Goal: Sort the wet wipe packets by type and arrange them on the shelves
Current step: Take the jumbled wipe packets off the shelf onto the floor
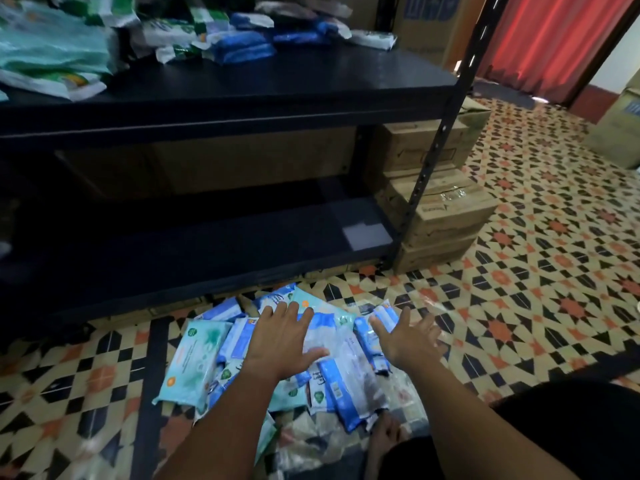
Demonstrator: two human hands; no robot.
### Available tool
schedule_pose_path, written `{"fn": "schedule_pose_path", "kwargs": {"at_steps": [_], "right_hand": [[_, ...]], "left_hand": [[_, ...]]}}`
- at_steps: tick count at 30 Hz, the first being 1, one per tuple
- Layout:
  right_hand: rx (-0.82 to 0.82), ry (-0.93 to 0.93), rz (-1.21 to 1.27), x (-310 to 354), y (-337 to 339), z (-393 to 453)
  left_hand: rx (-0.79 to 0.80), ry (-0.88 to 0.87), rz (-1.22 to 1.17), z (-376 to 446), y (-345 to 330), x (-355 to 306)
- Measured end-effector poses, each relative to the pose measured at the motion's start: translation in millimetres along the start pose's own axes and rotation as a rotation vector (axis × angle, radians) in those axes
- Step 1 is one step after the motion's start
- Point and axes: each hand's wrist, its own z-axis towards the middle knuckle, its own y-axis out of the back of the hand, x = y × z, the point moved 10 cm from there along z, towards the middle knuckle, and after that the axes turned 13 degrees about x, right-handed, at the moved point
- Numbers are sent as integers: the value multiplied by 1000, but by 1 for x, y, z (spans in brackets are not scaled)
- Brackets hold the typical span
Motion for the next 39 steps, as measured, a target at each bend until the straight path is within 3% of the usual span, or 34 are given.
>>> {"fn": "schedule_pose_path", "kwargs": {"at_steps": [5,14,23,28,33,39], "right_hand": [[41,13,-91,1,2,4],[-139,277,-260,80,26,-21],[-522,689,-176,219,117,-112],[-693,856,-112,284,184,-167],[-783,931,-97,336,238,-196],[-795,913,-152,387,283,-188]], "left_hand": [[-38,78,-15,1,6,15],[-114,186,-68,-18,26,59],[-696,135,2,-66,187,135],[-884,201,51,-89,292,189],[-872,265,48,-80,360,233],[-744,264,-110,-32,391,265]]}}
